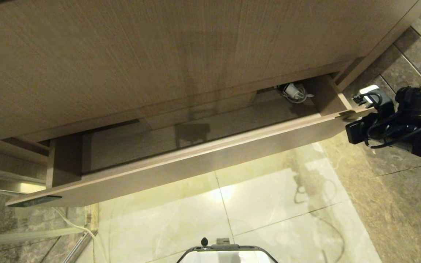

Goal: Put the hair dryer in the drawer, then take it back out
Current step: Close the drawer

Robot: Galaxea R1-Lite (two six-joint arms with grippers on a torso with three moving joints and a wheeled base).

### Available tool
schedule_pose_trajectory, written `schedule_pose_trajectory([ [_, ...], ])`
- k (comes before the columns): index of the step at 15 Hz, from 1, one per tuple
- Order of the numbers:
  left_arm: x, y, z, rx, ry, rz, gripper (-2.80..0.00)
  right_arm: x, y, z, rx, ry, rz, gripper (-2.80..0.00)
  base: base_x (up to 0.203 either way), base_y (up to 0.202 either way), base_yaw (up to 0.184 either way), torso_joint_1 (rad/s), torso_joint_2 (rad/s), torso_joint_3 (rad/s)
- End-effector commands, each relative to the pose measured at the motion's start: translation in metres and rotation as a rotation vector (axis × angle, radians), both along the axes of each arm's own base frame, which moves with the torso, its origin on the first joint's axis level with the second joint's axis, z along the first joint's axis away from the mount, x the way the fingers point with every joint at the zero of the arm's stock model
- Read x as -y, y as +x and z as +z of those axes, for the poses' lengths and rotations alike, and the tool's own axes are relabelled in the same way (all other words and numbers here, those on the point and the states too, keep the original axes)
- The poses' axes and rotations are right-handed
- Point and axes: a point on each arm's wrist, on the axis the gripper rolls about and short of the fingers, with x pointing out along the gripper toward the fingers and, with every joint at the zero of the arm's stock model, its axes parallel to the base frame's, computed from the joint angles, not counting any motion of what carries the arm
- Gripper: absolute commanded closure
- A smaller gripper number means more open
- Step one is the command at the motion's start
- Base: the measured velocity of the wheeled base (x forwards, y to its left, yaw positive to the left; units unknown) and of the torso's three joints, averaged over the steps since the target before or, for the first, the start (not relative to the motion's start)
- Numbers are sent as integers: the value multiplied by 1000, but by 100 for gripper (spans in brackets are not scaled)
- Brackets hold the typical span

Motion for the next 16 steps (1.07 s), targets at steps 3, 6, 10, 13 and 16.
schedule_pose_trajectory([
  [3,0,0,0,-1,1,-1,0,0,12,11,169,-3,36,0,0,0,0,0,0,0],
  [6,0,0,0,-1,0,1,0,2,24,20,283,-5,31,0,0,0,0,0,0,0],
  [10,0,0,0,-1,0,0,0,6,33,19,293,7,20,0,0,0,0,0,0,0],
  [13,0,0,0,-1,0,0,0,6,23,18,226,19,20,0,0,0,0,0,0,0],
  [16,0,0,0,-1,0,0,0,4,-2,24,163,21,12,0,0,0,0,0,0,0],
])
